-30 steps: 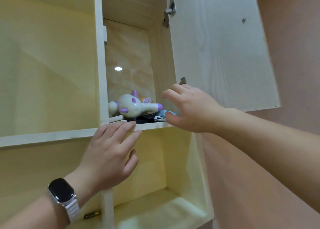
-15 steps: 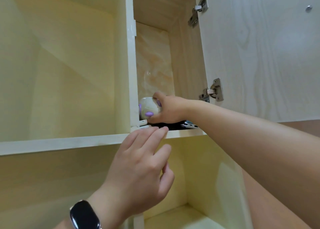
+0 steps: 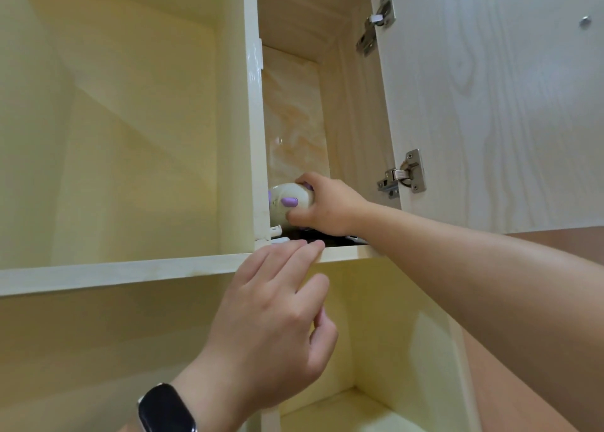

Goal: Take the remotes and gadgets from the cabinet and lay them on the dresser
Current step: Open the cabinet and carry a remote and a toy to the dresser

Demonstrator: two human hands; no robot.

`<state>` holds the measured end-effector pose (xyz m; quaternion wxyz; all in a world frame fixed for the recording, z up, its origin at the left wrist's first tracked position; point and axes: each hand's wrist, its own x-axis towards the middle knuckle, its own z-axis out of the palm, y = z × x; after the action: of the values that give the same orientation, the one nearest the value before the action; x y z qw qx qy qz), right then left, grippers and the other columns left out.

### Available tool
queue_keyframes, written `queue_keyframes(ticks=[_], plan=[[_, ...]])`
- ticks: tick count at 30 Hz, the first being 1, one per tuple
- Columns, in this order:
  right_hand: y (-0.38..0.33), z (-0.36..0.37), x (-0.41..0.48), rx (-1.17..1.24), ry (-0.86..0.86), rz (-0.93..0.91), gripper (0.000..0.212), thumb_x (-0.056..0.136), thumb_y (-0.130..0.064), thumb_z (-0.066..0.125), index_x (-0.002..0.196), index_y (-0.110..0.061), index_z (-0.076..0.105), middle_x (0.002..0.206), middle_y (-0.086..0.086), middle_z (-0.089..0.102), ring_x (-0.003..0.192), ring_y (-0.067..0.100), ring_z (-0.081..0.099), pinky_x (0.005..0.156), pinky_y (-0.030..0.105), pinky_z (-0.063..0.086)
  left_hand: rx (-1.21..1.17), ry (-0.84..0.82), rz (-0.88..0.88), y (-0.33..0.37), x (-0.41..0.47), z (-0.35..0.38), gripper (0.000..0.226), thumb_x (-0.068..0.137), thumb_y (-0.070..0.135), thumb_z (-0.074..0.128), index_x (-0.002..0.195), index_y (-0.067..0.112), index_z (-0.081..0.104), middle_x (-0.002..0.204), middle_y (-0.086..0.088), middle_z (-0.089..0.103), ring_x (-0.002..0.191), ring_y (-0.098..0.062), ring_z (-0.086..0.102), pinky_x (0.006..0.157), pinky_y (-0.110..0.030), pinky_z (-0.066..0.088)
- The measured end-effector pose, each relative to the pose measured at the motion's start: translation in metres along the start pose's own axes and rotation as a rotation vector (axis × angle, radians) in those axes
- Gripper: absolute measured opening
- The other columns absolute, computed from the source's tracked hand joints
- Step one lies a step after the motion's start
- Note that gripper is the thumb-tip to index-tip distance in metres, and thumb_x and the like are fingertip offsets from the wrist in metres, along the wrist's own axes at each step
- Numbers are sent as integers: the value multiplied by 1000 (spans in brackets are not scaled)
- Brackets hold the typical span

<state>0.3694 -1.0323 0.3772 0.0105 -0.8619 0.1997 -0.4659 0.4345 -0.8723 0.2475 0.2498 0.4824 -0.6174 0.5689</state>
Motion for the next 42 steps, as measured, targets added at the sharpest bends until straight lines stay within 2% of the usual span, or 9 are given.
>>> queue_keyframes(ticks=[10,16,21,26,29,32,37,40,42], plan=[[-3,-35,-50,383,309,26,63,67,-44,67,126,-35,47,92,-21,64,90,10,65,82,39,55,94,-51,18,0,0,-4,21,76,25,57,79,9,70,127,-13,63,117,-31,56,101,-38,34],[7,-64,-94,675,458,-1,55,69,-37,70,121,-31,52,95,-18,64,91,11,68,86,41,55,231,-109,39,5,5,-8,26,78,29,56,86,9,70,125,-13,63,114,-33,57,97,-43,36],[23,-86,-145,822,430,-17,46,80,-28,73,122,-21,54,89,-8,71,79,13,73,71,30,57,304,-49,5,7,19,-11,23,79,28,56,83,8,66,97,-9,68,87,-32,64,75,-39,40],[47,-98,-193,932,429,35,47,75,-35,71,119,-27,56,98,-8,71,83,14,73,70,26,55,323,-108,-140,18,57,-13,24,80,33,49,75,11,57,64,-7,54,59,-31,52,54,-35,35],[58,-107,-219,1003,424,37,47,74,-31,70,119,-23,57,91,-9,72,74,13,73,63,21,54,335,-261,-331,16,93,-13,25,85,38,46,93,17,59,82,-3,65,75,-31,60,59,-33,42],[69,-113,-241,1051,390,31,49,73,-29,71,120,-22,58,102,-5,70,69,14,72,59,18,51,301,-472,-514,7,126,-6,35,85,43,49,116,27,57,109,2,66,98,-25,61,73,-34,49],[85,-119,-272,1085,319,39,56,61,-43,72,115,-31,60,109,-8,69,68,15,71,60,18,53,53,-785,-615,3,154,20,65,81,53,63,138,27,48,136,0,56,119,-21,55,92,-32,47],[96,-120,-285,1089,286,50,57,57,-46,70,112,-35,60,98,-10,71,69,14,70,61,18,53,39,-942,-615,4,161,29,57,83,51,63,132,24,53,127,-8,60,114,-26,58,82,-31,45],[104,-118,-290,1085,274,66,58,55,-48,71,112,-37,61,96,-8,72,75,13,70,64,18,52,25,-990,-622,6,163,31,50,84,49,60,131,31,56,122,-5,64,97,-20,63,68,-27,45]])
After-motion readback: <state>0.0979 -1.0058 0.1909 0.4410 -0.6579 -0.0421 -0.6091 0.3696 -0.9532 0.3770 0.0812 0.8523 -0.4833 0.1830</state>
